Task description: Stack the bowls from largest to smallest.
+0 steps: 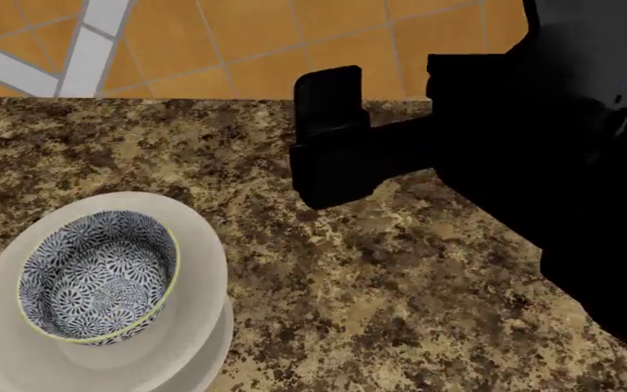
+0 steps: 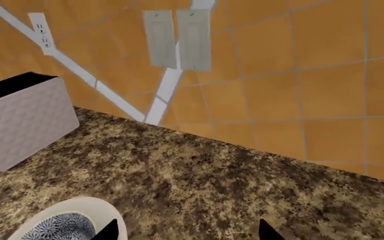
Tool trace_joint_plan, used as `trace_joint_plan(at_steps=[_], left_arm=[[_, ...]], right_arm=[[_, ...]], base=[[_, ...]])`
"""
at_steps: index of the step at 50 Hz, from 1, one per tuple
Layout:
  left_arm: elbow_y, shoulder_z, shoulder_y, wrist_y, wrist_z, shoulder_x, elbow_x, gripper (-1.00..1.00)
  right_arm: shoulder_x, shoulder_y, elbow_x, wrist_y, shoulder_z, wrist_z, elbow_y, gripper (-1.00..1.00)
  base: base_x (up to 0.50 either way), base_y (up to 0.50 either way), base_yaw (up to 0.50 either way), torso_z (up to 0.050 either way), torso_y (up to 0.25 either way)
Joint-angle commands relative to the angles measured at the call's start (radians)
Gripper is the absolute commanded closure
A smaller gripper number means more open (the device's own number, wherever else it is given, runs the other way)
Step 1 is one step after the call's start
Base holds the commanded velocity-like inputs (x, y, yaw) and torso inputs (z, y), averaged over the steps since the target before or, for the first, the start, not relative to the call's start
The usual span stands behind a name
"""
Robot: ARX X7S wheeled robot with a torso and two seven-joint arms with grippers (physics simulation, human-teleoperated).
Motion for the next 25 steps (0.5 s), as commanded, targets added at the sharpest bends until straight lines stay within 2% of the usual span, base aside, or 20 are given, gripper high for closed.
trace_joint_plan(at_steps=[1,18,25], left_arm=[[0.021,-0.1,0.008,-0.019,0.012,-0.029,-0.031,-1.0],[0.133,-0.272,0.079,-0.085,-0.034,-0.108,-0.15,-1.0],[0.182,-0.393,0.135,-0.116,-0.055,-0.146,-0.22,-1.0]], right_arm=[[0.13,-0.037,0.102,-0.048,0.109,0.079,-0.126,-1.0],[0.274,-0.084,0.198,-0.115,0.198,0.138,-0.24,-1.0],[0.352,-0.132,0.215,-0.148,0.262,0.134,-0.282,-1.0]], base=[[0.0,0.0,0.0,0.0,0.0],[0.0,0.0,0.0,0.0,0.0],[0.0,0.0,0.0,0.0,0.0]])
